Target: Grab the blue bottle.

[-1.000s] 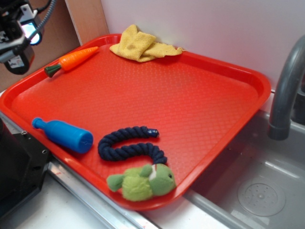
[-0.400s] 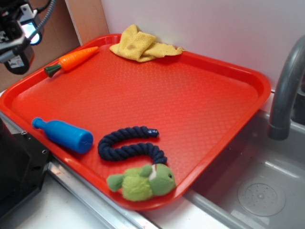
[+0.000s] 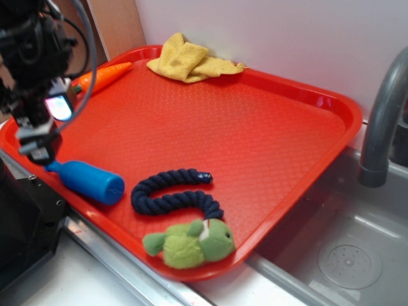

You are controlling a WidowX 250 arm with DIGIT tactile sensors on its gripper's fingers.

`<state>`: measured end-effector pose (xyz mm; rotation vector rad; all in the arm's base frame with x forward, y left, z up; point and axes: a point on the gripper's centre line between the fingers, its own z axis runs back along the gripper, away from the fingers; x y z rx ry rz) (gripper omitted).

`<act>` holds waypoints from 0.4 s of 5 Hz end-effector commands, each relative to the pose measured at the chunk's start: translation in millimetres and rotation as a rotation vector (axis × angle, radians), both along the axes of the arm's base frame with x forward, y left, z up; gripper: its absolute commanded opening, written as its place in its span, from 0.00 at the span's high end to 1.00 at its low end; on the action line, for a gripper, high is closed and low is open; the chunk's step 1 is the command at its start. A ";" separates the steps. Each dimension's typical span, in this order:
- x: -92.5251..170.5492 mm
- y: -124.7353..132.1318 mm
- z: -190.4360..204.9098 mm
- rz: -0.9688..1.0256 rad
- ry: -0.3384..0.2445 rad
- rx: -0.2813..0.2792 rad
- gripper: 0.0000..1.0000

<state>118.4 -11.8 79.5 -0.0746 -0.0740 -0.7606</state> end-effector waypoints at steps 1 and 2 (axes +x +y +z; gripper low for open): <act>1.7 -16.5 -52.0 -0.114 0.060 0.049 0.00; 15.1 -17.7 -66.4 -0.118 0.101 0.071 0.00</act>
